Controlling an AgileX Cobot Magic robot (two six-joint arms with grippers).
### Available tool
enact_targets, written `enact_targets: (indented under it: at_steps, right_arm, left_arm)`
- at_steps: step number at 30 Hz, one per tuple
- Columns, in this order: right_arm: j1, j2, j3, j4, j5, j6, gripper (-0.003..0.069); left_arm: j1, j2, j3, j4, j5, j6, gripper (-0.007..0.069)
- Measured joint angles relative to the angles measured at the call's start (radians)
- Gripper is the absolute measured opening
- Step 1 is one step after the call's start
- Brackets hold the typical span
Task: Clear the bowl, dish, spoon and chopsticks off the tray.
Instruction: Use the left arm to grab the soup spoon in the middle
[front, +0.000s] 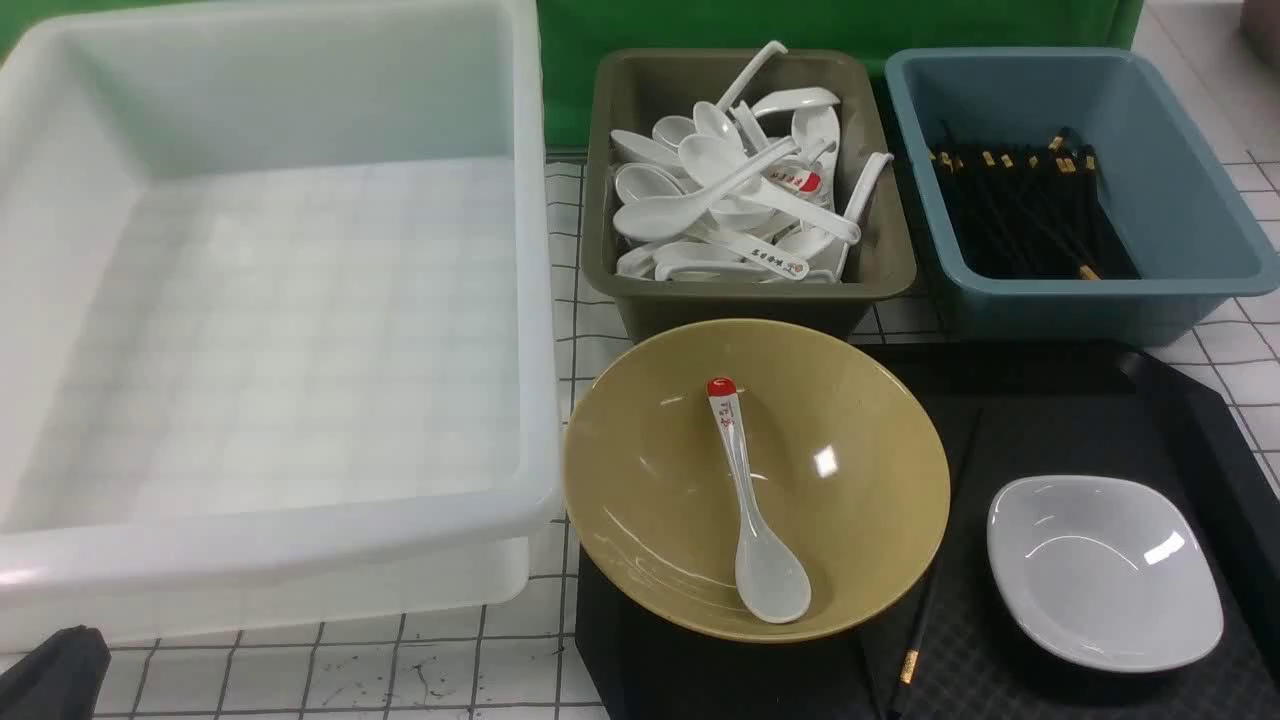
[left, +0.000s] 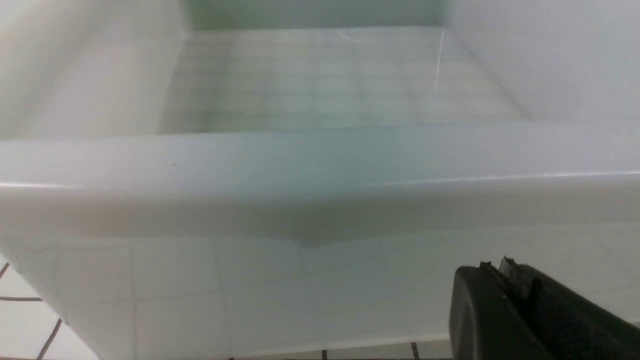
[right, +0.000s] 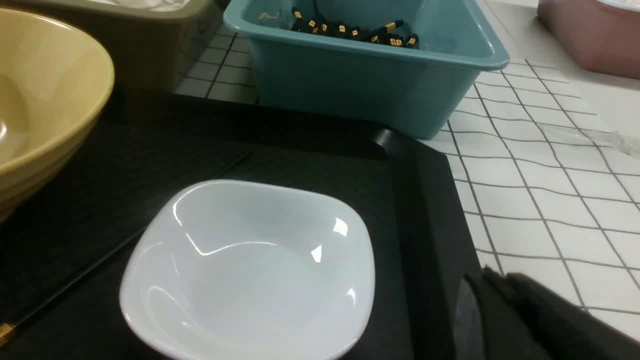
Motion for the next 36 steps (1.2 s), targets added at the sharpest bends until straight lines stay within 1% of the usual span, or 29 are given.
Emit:
enact_targets:
  at_steps: [31, 34, 36]
  right_arm:
    - [0.0, 0.0, 0.0, 0.0, 0.0, 0.0, 0.0121]
    - [0.0, 0.0, 0.0, 0.0, 0.0, 0.0, 0.0124]
    - [0.0, 0.0, 0.0, 0.0, -0.012, 0.0, 0.0127]
  left_arm:
    - [0.0, 0.0, 0.001, 0.011, -0.003, 0.0, -0.0013]
    - [0.0, 0.0, 0.002, 0.011, -0.015, 0.0, -0.0013]
    - [0.0, 0.0, 0.004, 0.011, -0.068, 0.0, -0.0013]
